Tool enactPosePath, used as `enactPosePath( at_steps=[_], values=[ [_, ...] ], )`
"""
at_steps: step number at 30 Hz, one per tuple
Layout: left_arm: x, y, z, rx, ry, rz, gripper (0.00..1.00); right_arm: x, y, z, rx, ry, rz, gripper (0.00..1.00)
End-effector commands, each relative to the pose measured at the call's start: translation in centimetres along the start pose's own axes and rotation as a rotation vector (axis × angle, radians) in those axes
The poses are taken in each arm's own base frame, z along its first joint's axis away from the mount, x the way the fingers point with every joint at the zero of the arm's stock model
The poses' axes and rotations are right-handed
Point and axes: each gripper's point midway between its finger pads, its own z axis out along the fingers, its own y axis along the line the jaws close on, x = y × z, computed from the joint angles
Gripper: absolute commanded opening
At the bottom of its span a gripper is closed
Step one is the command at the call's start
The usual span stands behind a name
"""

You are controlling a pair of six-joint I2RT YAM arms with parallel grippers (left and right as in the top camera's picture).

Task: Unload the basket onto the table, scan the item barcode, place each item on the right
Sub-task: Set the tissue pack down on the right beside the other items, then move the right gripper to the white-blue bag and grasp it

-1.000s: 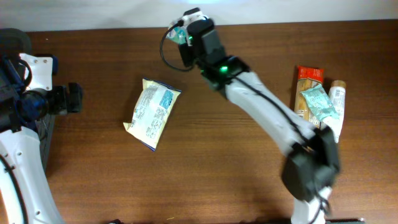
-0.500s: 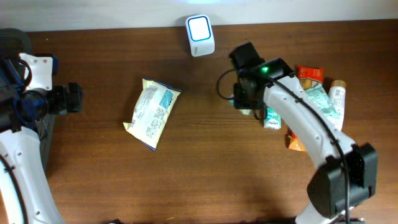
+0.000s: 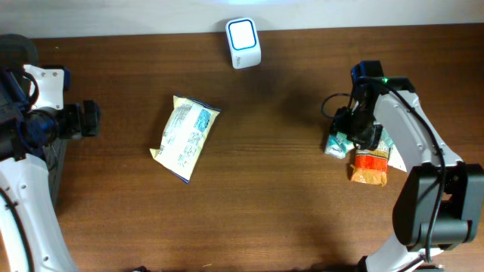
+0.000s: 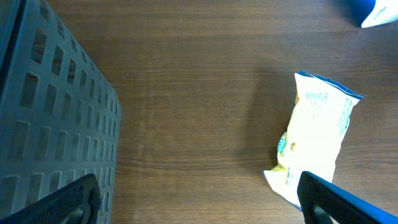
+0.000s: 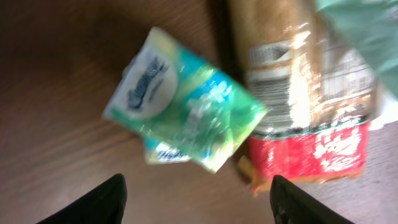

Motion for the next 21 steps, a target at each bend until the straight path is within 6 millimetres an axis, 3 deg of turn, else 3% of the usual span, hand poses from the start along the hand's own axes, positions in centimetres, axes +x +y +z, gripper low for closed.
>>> enactPosePath(
  at_steps=[1, 3, 4, 5, 8, 11, 14, 17, 21],
  values=[
    [-0.5, 0.0, -0.5, 0.002, -0.02, 0.018, 0.99, 0.4, 5.9, -2.5, -0.251, 0.023, -0.186, 0.72],
    [-0.5, 0.0, -0.5, 0.002, -0.02, 0.018, 0.99, 1.4, 8.7, -3.4, -0.305, 0.016, -0.29, 0.75],
    [-0.5, 0.0, -0.5, 0.002, -0.02, 0.018, 0.99, 2.1, 10.4, -3.9, -0.336, 0.01, -0.342, 0.88],
    [-0.5, 0.0, -0.5, 0.002, -0.02, 0.018, 0.99, 2.5, 12.1, -4.2, -0.369, -0.007, -0.381, 0.95],
    [-0.5, 0.0, -0.5, 0.002, -0.02, 0.018, 0.99, 3.1, 17.8, -5.9, -0.559, -0.063, -0.443, 0.92],
    [-0.5, 0.0, -0.5, 0.002, -0.02, 0.018, 0.99, 5.3, 23.9, -8.5, -0.758, -0.087, -0.502, 0.86],
    [-0.5, 0.0, -0.5, 0.002, -0.02, 0.018, 0.99, 6.4, 27.7, -9.0, -0.778, -0.166, -0.503, 0.83],
    [-0.5, 0.0, -0.5, 0.002, -0.02, 0.018, 0.99, 10.0, 34.9, -9.6, -0.886, -0.29, -0.638, 0.73],
    [-0.5, 0.0, -0.5, 0.002, -0.02, 0.018, 0.99, 11.2, 39.5, -8.9, -0.884, -0.29, -0.741, 0.68]
  ],
)
